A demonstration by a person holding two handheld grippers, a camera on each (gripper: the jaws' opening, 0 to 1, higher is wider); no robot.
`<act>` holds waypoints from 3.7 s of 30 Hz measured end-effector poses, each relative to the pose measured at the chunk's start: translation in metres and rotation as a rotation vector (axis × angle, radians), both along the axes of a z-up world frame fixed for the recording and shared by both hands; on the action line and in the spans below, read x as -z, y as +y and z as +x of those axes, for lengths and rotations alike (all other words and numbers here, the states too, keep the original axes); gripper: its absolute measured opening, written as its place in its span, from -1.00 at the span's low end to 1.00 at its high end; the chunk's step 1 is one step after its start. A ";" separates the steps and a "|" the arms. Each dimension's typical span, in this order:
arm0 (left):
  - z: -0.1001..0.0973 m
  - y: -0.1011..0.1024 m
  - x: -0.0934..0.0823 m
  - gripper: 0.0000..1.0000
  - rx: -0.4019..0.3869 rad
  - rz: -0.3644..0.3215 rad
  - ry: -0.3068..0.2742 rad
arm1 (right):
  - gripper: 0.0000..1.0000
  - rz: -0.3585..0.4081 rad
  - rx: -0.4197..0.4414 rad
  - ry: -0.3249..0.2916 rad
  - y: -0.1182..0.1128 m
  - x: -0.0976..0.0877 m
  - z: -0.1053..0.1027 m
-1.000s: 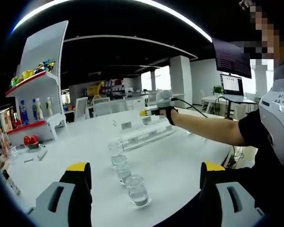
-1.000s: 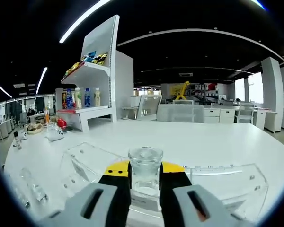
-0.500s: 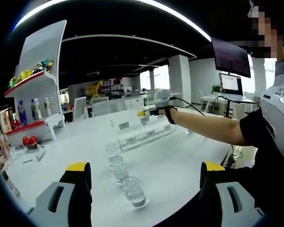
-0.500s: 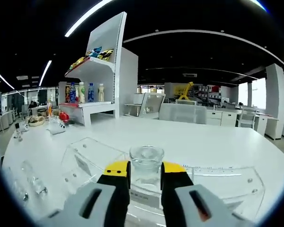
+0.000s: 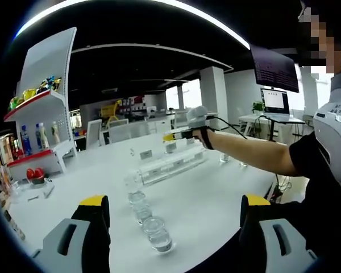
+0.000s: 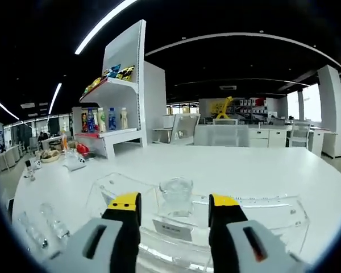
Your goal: Identify the label on the chemical reagent bottle, grasp the chemical reagent bottle, and place it in the designated position on the reagent rack
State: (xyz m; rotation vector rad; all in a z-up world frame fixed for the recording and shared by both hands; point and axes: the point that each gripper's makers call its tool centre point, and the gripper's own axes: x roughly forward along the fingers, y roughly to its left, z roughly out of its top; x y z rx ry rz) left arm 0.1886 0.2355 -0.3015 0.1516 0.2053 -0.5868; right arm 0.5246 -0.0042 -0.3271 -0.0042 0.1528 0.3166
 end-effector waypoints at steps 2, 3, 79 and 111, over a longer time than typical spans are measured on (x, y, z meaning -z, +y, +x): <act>0.000 0.000 0.001 0.90 -0.001 0.002 0.003 | 0.12 -0.011 0.004 -0.023 -0.003 -0.012 0.000; -0.001 0.000 0.001 0.90 -0.001 0.002 0.004 | 0.13 -0.014 0.005 -0.038 -0.004 -0.018 -0.004; -0.026 -0.024 -0.010 0.90 0.057 0.011 -0.052 | 0.91 -0.072 0.327 -0.154 -0.239 -0.052 -0.299; -0.025 -0.027 -0.002 0.90 0.063 0.022 -0.047 | 0.80 -0.027 0.250 0.002 -0.219 0.017 -0.313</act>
